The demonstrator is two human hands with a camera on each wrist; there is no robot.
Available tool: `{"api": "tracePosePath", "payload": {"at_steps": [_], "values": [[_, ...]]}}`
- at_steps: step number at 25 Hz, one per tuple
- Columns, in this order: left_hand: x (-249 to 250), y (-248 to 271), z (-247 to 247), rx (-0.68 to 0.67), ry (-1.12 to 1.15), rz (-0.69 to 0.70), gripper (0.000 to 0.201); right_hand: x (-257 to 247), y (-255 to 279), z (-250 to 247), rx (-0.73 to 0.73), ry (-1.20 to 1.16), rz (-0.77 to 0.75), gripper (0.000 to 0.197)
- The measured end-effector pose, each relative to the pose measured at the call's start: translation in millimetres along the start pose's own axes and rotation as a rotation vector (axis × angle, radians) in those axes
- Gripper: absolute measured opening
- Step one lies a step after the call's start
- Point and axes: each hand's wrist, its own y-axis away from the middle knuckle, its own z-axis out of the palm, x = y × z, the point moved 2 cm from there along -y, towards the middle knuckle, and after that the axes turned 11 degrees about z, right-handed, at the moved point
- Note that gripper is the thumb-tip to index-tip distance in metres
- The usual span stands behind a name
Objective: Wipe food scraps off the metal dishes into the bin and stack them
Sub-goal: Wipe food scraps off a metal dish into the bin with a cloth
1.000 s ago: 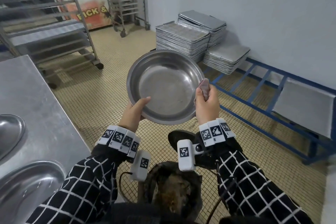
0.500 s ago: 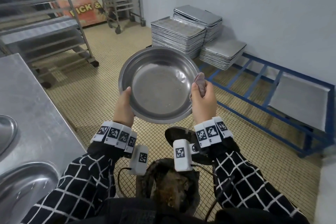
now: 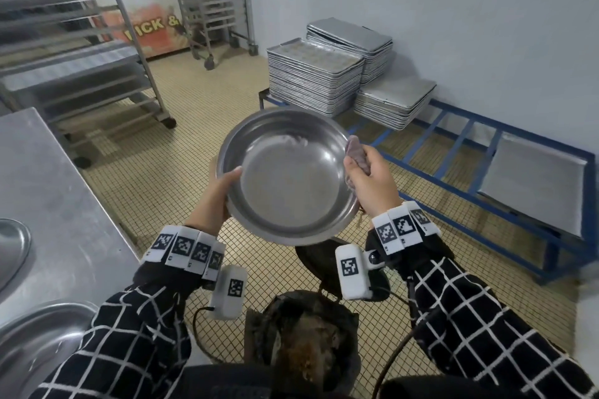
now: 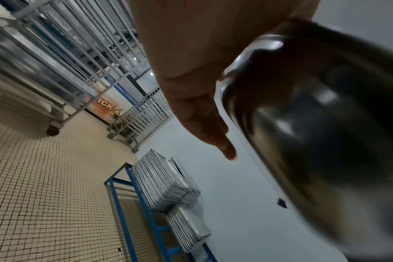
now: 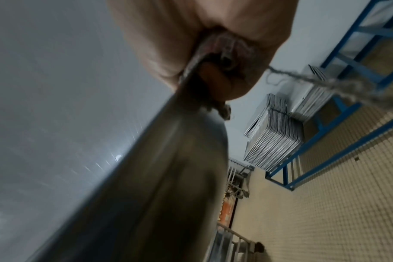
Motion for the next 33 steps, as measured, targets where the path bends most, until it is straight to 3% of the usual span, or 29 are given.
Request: {"api": "tracePosePath", "payload": {"at_steps": [3, 7, 11, 13, 16, 18, 21, 25, 27, 29, 31, 33], "values": [[3.1, 3.4, -5.0, 0.043, -0.066, -0.034, 0.03, -1.2, -1.0, -2.1, -0.09, 0.054, -0.02, 0.015], [-8.0, -0.8, -11.0, 0.214, -0.174, -0.035, 0.021, -2.9, 6.0, 7.8, -0.053, -0.098, 0.021, 0.02], [-11.3, 0.2, -0.1, 0.26, -0.224, 0.04, 0.041, -1.8, 18.6, 29.2, 0.04, -0.194, 0.038, 0.025], [-14.3, -2.0, 6.9, 0.214, -0.152, -0.019, 0.054, -0.4, 22.2, 40.9, 0.066, -0.22, 0.037, 0.028], [-15.9, 0.0, 14.5, 0.074, -0.211, -0.086, 0.036, 1.8, 21.7, 49.0, 0.085, -0.244, 0.069, 0.02], [-15.2, 3.9, 16.3, 0.025, -0.266, -0.044, 0.033, 1.2, 18.1, 46.2, 0.1, -0.214, 0.07, 0.013], [-7.8, 0.1, 10.0, 0.055, -0.153, 0.041, 0.052, -1.9, 11.1, 33.4, 0.097, -0.158, 0.051, 0.014], [9.9, -8.0, -7.0, 0.112, 0.05, 0.041, 0.045, -4.8, -1.5, 12.5, -0.021, -0.043, 0.014, 0.015], [11.3, -4.8, -15.1, 0.087, 0.043, 0.046, 0.051, -2.2, -2.4, 10.3, -0.093, 0.003, -0.007, 0.012], [7.1, 1.0, -17.7, 0.086, -0.009, 0.011, 0.042, 2.5, 1.5, 12.8, -0.11, 0.02, -0.012, 0.011], [5.7, 4.9, -16.3, 0.159, -0.096, 0.005, 0.028, 7.4, 6.0, 17.7, -0.082, 0.008, -0.007, 0.011], [3.1, 6.9, -14.2, 0.212, -0.172, 0.049, 0.031, 8.8, 10.7, 22.6, -0.031, 0.002, -0.012, 0.014]]}}
